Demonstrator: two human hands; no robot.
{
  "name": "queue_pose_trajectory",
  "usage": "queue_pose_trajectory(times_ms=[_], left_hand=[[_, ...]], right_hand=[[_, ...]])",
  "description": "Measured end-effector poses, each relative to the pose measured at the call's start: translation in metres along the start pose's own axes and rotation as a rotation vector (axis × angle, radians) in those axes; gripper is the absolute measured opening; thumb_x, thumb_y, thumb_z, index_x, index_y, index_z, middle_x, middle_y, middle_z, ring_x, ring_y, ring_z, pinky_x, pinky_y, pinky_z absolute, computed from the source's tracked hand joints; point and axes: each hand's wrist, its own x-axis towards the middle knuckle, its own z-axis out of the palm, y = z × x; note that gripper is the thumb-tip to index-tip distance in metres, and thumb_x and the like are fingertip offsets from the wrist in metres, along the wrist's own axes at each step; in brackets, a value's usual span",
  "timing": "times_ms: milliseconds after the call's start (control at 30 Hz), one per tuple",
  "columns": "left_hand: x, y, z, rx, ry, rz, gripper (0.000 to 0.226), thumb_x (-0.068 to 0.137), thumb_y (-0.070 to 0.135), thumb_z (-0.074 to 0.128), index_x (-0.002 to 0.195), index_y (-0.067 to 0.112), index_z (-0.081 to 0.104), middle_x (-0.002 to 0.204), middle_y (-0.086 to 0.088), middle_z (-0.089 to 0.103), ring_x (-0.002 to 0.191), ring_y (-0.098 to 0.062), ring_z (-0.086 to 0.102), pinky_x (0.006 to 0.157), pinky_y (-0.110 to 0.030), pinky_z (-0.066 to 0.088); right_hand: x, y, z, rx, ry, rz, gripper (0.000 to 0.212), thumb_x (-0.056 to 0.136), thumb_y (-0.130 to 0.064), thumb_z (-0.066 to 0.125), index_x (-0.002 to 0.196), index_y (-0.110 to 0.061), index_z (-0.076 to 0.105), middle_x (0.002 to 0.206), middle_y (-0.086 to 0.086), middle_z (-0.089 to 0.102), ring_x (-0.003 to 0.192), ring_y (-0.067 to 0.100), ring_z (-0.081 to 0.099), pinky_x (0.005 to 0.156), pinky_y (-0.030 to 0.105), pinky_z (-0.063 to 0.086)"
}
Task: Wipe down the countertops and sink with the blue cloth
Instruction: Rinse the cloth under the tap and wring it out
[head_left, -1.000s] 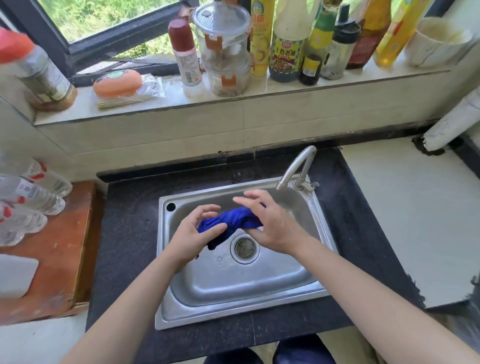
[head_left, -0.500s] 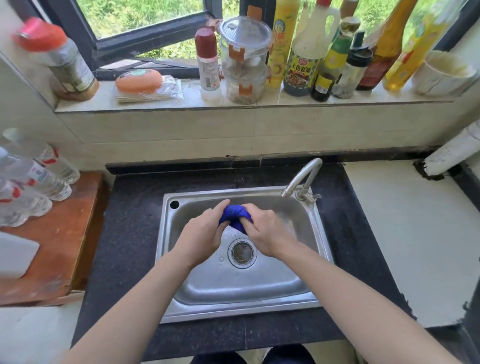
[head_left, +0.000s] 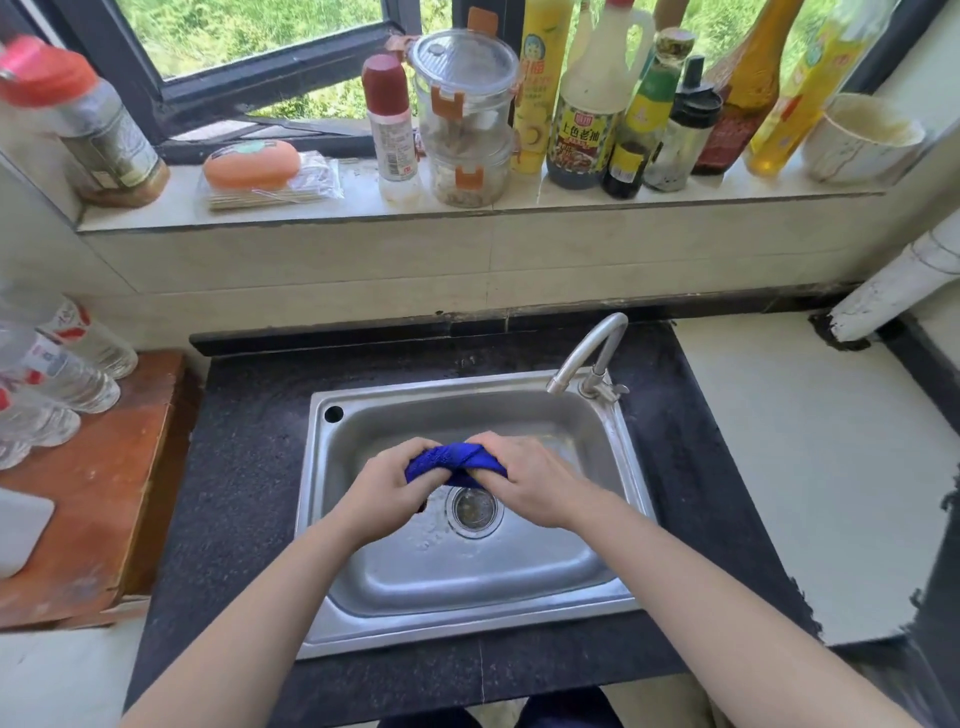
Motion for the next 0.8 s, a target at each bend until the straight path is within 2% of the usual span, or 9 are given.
queue_pose_trajectory(times_ms=[100, 167, 300, 367, 467, 533, 633, 700, 800], left_hand=[[-0.004, 0.007, -0.001, -0.2, -0.023, -0.098, 0.015, 0.094, 0.012, 0.064, 0.104, 0.024, 0.065, 0.06, 0.005, 0.056, 0.05, -0.012, 0.048, 0.047, -0.023, 0.038], [-0.004, 0.01, -0.005, -0.328, -0.056, -0.217, 0.011, 0.094, 0.015, 0.063, 0.104, 0.02, 0.064, 0.062, -0.004, 0.05, 0.049, -0.014, 0.04, 0.043, -0.022, 0.027], [-0.003, 0.009, -0.013, -0.626, -0.183, -0.41, 0.012, 0.094, 0.022, 0.063, 0.094, 0.017, 0.052, 0.066, -0.006, 0.043, 0.05, -0.013, 0.024, 0.046, -0.019, 0.015], [-0.003, 0.009, -0.018, -0.686, -0.3, -0.452, 0.017, 0.093, 0.03, 0.063, 0.095, 0.02, 0.049, 0.067, -0.003, 0.04, 0.05, -0.012, 0.021, 0.045, -0.019, 0.014], [-0.002, 0.013, -0.021, -0.658, -0.491, -0.433, 0.022, 0.093, 0.036, 0.065, 0.098, 0.022, 0.049, 0.068, -0.001, 0.036, 0.052, -0.012, 0.02, 0.043, -0.019, 0.015], [-0.001, 0.019, -0.02, -0.585, -0.573, -0.406, 0.017, 0.097, 0.031, 0.062, 0.098, 0.02, 0.049, 0.069, -0.002, 0.038, 0.053, -0.013, 0.022, 0.042, -0.019, 0.018], [0.003, 0.025, -0.02, -0.322, -0.596, -0.334, 0.025, 0.096, 0.026, 0.064, 0.101, 0.01, 0.045, 0.072, -0.001, 0.045, 0.053, -0.015, 0.036, 0.046, -0.024, 0.029], [0.007, 0.024, -0.02, 0.029, -0.554, -0.214, 0.023, 0.095, 0.027, 0.063, 0.105, 0.012, 0.05, 0.074, 0.003, 0.052, 0.058, -0.012, 0.049, 0.054, -0.024, 0.039], [0.018, 0.01, -0.019, 0.587, -0.383, 0.104, 0.02, 0.098, 0.034, 0.054, 0.113, 0.022, 0.048, 0.088, 0.007, 0.059, 0.077, -0.017, 0.059, 0.067, -0.029, 0.042]], right_hand=[[-0.008, 0.006, 0.003, -0.249, 0.033, -0.139, 0.074, 0.09, -0.055, 0.057, 0.151, -0.042, 0.017, 0.106, -0.001, 0.05, 0.089, 0.021, 0.056, 0.077, 0.037, 0.049], [-0.005, 0.012, 0.014, -0.432, 0.179, -0.269, 0.092, 0.086, -0.037, 0.072, 0.154, -0.035, 0.011, 0.101, 0.005, 0.048, 0.081, 0.025, 0.053, 0.066, 0.039, 0.048], [0.005, 0.025, 0.023, -0.581, 0.6, -0.538, 0.068, 0.085, -0.003, 0.069, 0.145, -0.02, 0.042, 0.122, 0.013, 0.049, 0.104, 0.031, 0.058, 0.082, 0.043, 0.055], [0.005, 0.023, 0.018, -0.599, 0.623, -0.63, 0.057, 0.092, 0.002, 0.055, 0.144, -0.019, 0.044, 0.141, 0.013, 0.041, 0.119, 0.035, 0.057, 0.094, 0.042, 0.054], [0.008, 0.016, 0.01, -0.646, 0.56, -0.659, 0.059, 0.091, 0.0, 0.048, 0.147, -0.017, 0.038, 0.149, 0.014, 0.032, 0.115, 0.036, 0.053, 0.098, 0.042, 0.051], [0.015, 0.011, 0.007, -0.674, 0.522, -0.594, 0.066, 0.086, -0.014, 0.056, 0.148, -0.014, 0.035, 0.143, 0.015, 0.036, 0.103, 0.033, 0.052, 0.088, 0.043, 0.05], [0.025, 0.011, 0.004, -0.711, 0.446, -0.585, 0.06, 0.085, -0.034, 0.061, 0.14, -0.015, 0.049, 0.104, 0.011, 0.052, 0.074, 0.026, 0.048, 0.062, 0.039, 0.041], [0.025, 0.013, 0.004, -0.721, 0.327, -0.543, 0.04, 0.084, -0.043, 0.06, 0.114, -0.018, 0.062, 0.083, 0.008, 0.054, 0.061, 0.025, 0.05, 0.052, 0.032, 0.033], [0.024, 0.003, 0.005, -0.606, 0.109, -0.158, 0.031, 0.08, -0.051, 0.043, 0.076, -0.021, 0.051, 0.066, 0.002, 0.056, 0.061, 0.032, 0.056, 0.05, 0.029, 0.021]])
